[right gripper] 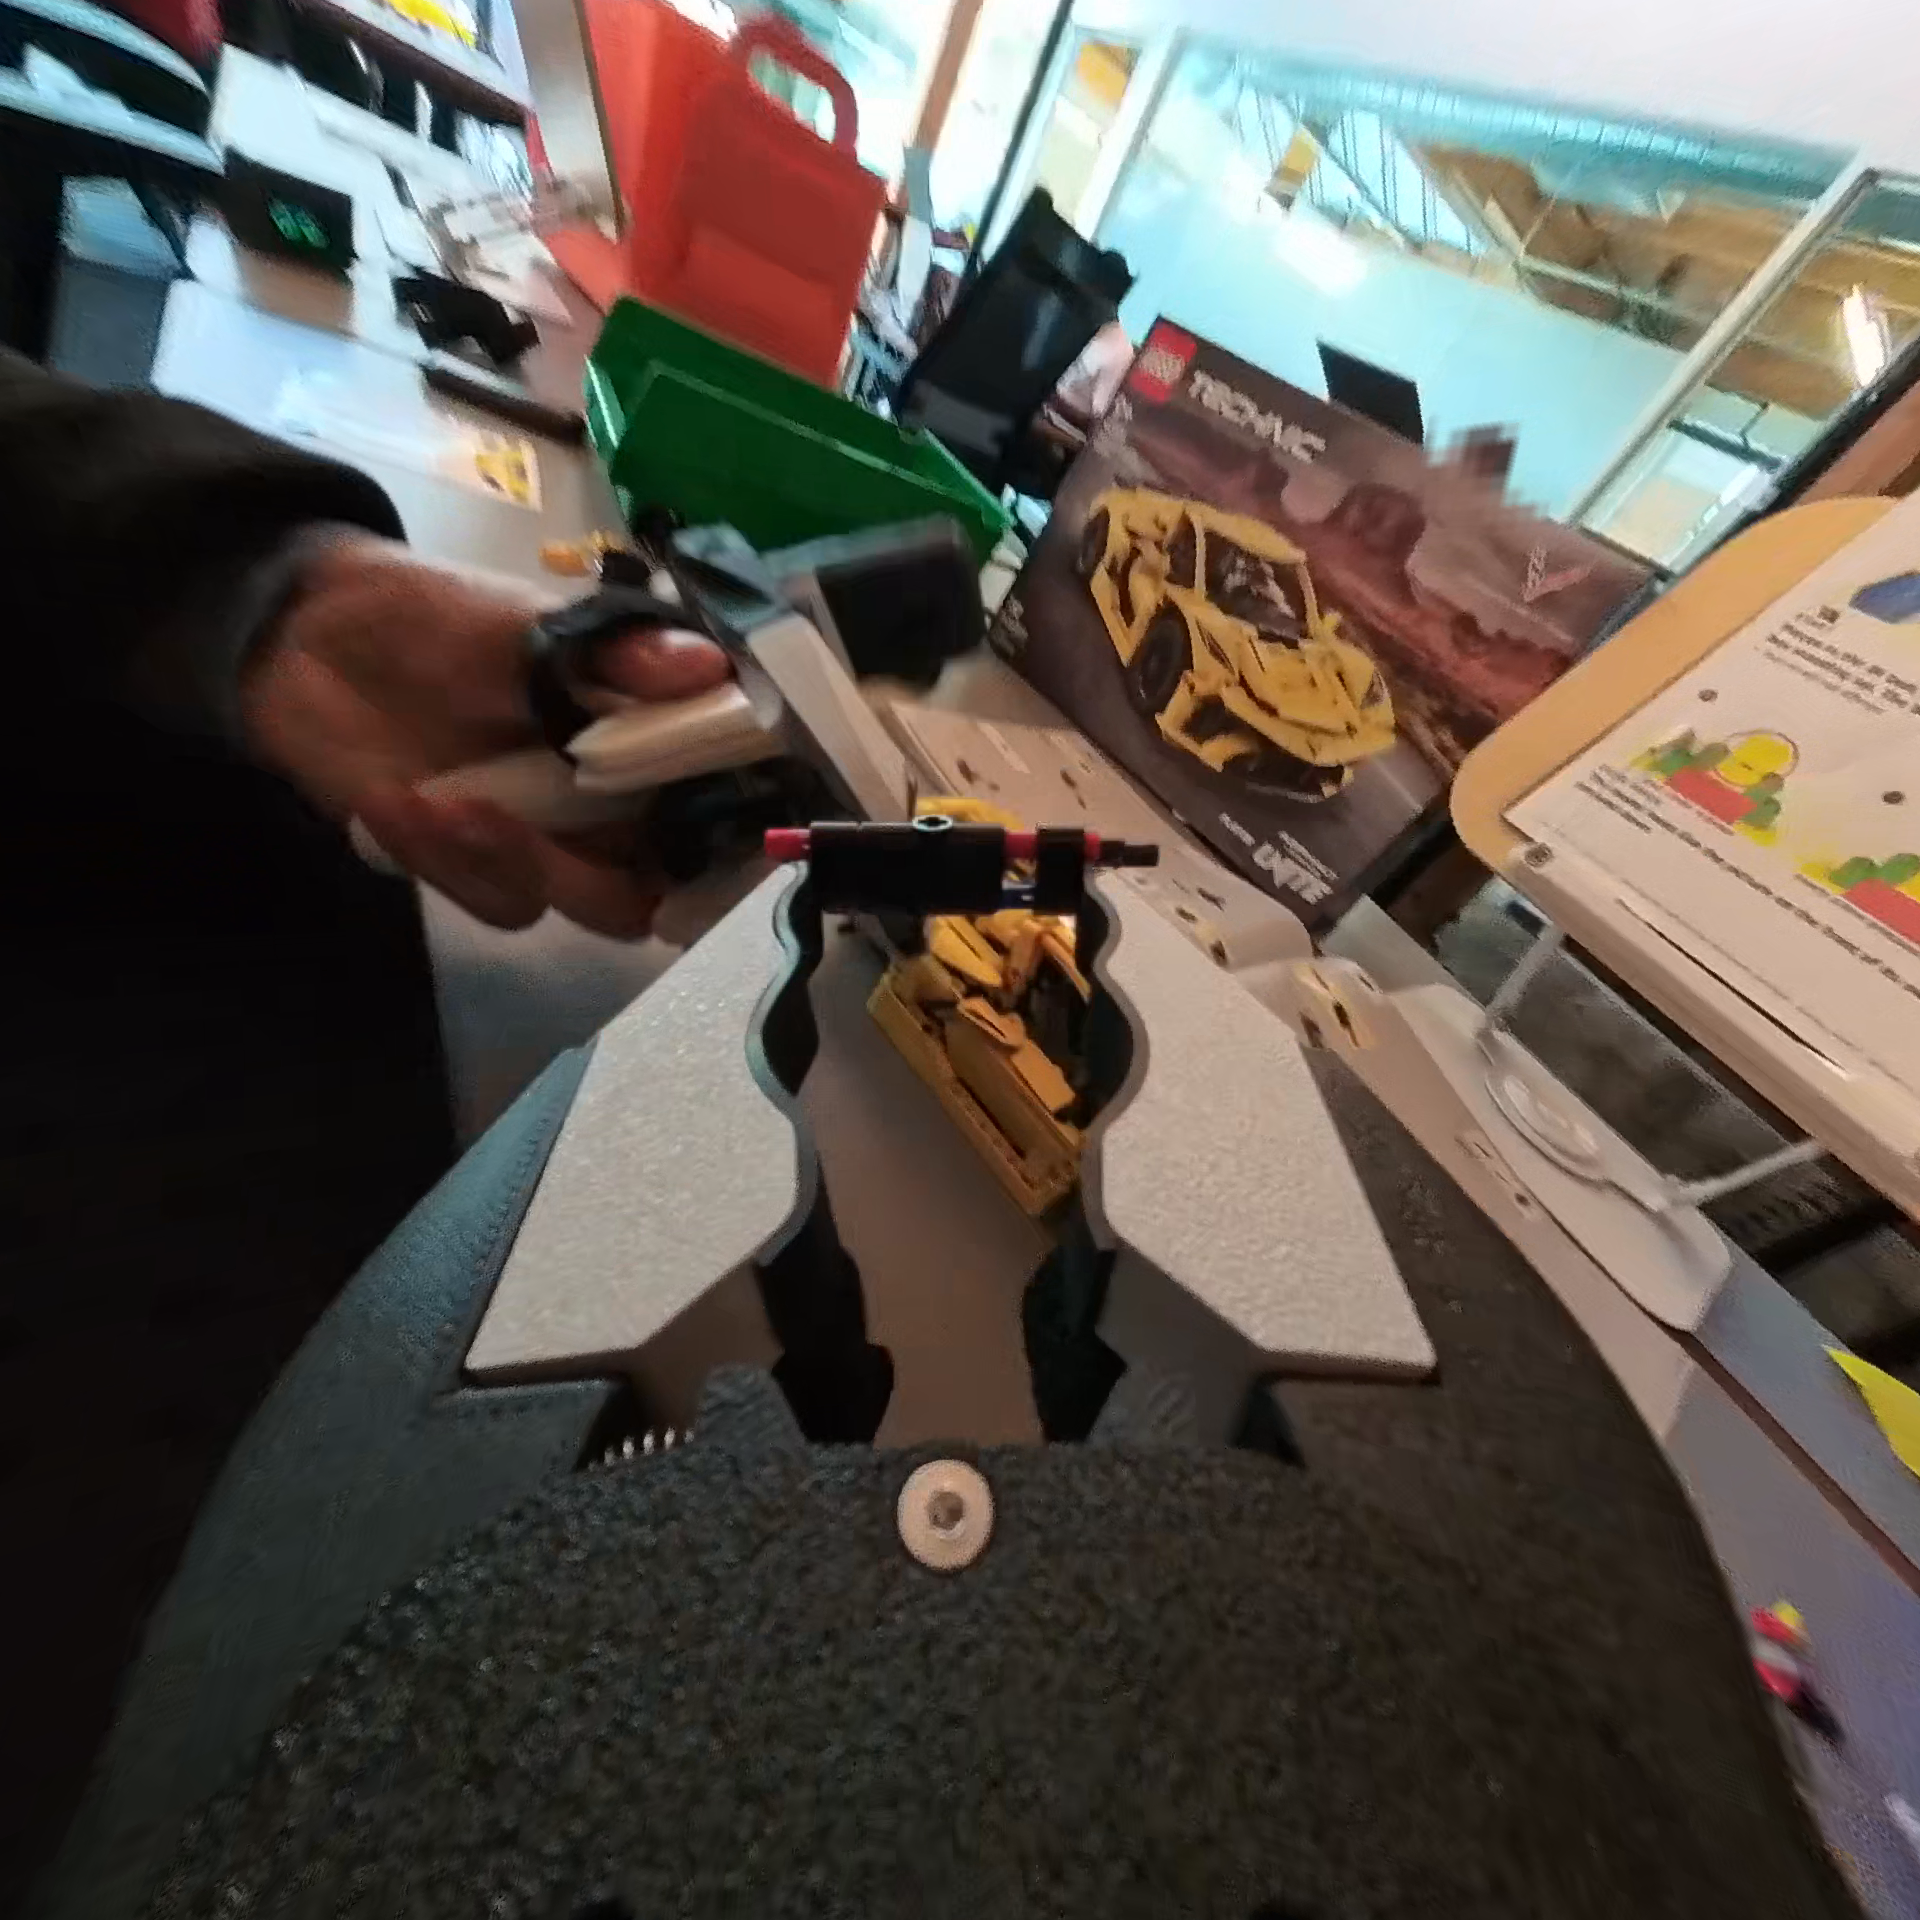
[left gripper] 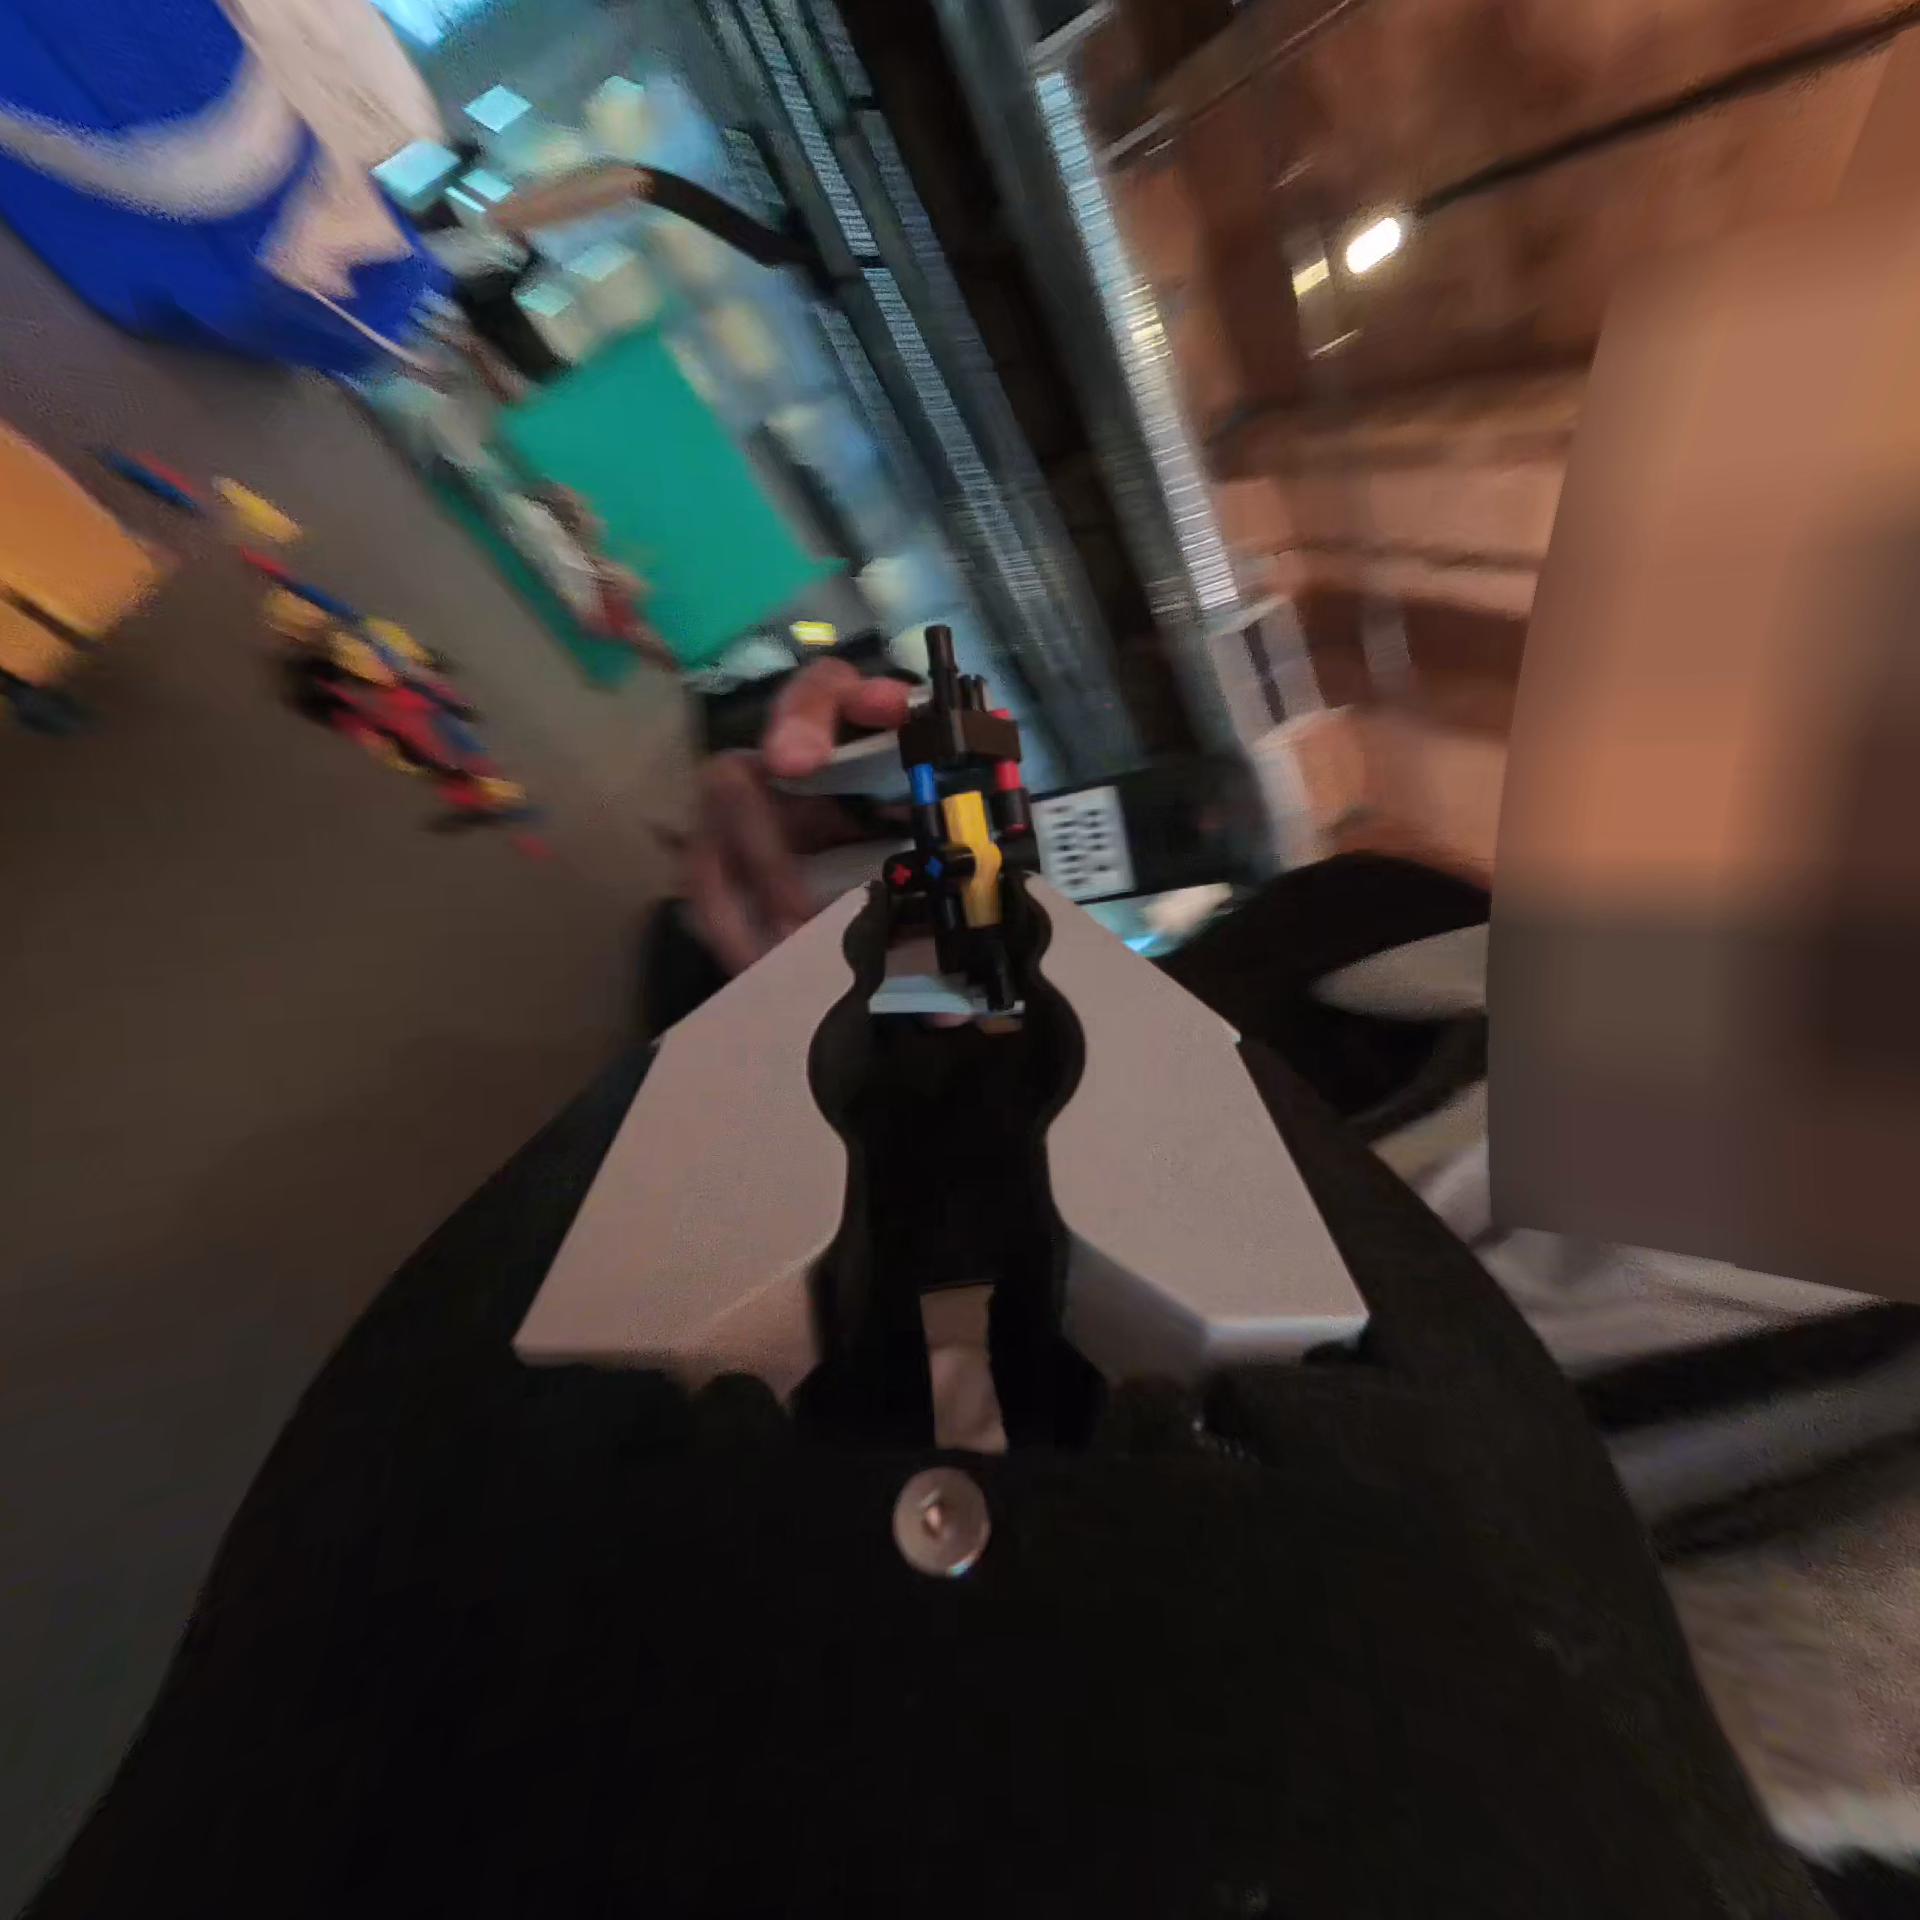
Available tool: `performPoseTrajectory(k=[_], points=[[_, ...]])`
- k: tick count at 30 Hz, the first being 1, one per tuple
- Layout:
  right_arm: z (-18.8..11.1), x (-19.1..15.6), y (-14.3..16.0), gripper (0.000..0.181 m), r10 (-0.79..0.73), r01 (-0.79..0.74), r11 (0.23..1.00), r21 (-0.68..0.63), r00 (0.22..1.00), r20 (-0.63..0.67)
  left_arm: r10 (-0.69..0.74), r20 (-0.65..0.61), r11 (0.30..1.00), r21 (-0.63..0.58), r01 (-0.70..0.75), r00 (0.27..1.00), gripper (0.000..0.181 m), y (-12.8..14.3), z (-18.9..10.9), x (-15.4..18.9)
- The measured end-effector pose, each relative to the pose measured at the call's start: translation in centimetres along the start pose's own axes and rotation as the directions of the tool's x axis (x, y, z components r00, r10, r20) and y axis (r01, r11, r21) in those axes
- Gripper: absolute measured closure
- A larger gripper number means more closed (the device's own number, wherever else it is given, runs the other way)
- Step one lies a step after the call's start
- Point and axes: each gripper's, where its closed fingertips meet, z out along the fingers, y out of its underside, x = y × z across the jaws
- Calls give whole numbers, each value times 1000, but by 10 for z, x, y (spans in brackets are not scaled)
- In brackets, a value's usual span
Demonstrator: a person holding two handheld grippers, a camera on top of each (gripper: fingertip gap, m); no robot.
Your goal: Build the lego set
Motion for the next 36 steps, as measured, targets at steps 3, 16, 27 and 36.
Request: performPoseTrajectory(k=[3,16,27,36], points=[[6,1,22,133,-73,70,980,-185,997,-8,227,197,973,-99,-211,954,146,0,-8,-14],[9,-11,36,133,-246,243,884,-400,968,44,203,240,973,-162,-167,949,147,15,-3,-29],[6,-7,-18,132,-38,37,997,-62,999,-20,-266,-321,959,10,284,909,148,-4,-5,23],[6,-15,-19,123,-48,48,998,-51,999,13,-237,-327,968,4,252,915,148,-2,-2,27]])
